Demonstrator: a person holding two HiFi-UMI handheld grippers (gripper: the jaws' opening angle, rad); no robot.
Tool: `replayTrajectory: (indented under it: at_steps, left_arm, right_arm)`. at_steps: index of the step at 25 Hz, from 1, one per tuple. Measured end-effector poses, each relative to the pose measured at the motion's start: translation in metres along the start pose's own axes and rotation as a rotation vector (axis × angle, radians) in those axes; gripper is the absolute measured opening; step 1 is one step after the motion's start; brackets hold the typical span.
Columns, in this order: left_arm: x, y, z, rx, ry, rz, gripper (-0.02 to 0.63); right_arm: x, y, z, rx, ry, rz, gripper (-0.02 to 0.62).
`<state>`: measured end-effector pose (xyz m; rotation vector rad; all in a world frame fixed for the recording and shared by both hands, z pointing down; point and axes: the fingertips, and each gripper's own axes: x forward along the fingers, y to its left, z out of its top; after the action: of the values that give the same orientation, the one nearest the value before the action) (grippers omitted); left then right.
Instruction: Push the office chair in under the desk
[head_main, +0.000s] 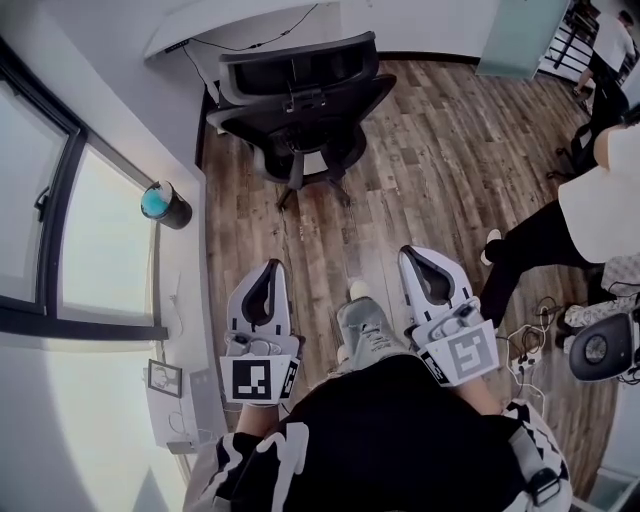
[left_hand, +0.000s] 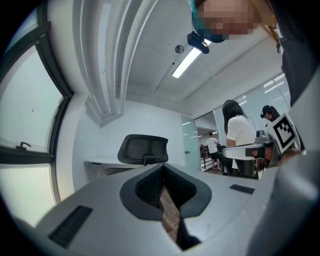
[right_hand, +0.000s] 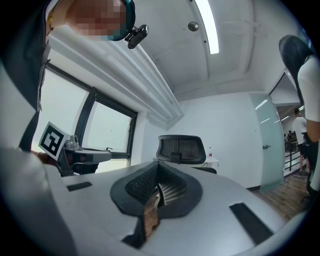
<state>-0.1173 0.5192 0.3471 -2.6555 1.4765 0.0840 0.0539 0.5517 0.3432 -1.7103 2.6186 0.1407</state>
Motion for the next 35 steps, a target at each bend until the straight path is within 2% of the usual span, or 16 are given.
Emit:
replayTrajectory:
  at_steps: [11,35]
  left_arm:
    - [0.034,0.019,-0.005,0.013,0.005,0.03,0.009]
    - [0.157,0.088,-0.008,0.029,0.004,0.085,0.009]
  right_arm:
    - [0.036,-0.03,-0.003,-0.005,-0.015,0.005,0.009]
    - [0.161,-0.11,-0.005,-0.008,-0.018,0.018,0.009]
